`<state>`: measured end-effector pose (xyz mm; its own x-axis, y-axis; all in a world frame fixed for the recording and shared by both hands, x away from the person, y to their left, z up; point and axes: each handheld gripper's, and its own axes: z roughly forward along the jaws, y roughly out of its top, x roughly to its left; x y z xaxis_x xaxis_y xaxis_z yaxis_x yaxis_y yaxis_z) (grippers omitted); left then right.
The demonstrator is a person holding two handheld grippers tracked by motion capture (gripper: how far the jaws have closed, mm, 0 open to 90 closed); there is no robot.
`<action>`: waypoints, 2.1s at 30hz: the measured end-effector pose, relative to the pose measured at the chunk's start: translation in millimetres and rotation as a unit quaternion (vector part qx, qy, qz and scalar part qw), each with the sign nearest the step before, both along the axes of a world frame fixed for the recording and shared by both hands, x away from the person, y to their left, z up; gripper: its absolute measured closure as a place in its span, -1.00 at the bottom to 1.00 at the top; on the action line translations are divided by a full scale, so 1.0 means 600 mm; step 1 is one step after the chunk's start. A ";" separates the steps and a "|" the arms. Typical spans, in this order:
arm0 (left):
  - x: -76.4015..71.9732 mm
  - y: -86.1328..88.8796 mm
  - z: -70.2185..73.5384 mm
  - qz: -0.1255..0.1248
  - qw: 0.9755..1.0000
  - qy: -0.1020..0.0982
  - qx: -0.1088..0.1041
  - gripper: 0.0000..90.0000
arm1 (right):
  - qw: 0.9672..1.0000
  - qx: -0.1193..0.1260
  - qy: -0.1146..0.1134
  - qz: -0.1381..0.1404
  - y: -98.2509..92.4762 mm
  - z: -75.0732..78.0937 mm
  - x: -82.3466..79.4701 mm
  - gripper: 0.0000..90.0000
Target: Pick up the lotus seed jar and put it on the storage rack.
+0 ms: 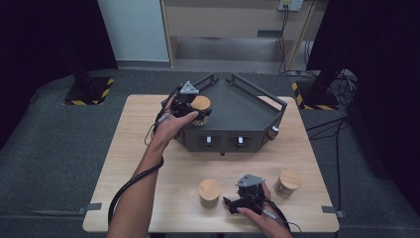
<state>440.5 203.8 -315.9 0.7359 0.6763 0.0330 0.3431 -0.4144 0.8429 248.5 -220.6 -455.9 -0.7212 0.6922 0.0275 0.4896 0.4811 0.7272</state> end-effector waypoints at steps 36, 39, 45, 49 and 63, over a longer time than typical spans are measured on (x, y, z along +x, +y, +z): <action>-0.094 0.051 0.028 0.019 0.999 -0.019 0.018 -0.91 | 1.000 -0.001 -0.003 -0.005 0.002 0.000 -0.005 -0.98; -0.102 0.055 0.030 0.020 0.999 -0.020 0.019 -0.91 | 1.000 -0.001 -0.003 -0.005 0.002 0.000 -0.004 -0.98; -0.120 0.065 0.031 0.026 0.999 -0.019 0.020 -0.91 | 1.000 0.000 -0.001 -0.006 0.002 0.000 -0.004 -0.98; -0.130 0.076 0.030 0.029 0.999 -0.019 0.020 -0.91 | 1.000 0.000 -0.002 -0.005 0.002 0.000 -0.004 -0.98; -0.173 0.116 0.018 0.051 0.998 -0.022 0.008 -0.92 | 1.000 0.001 0.002 -0.004 0.001 0.000 -0.003 -0.99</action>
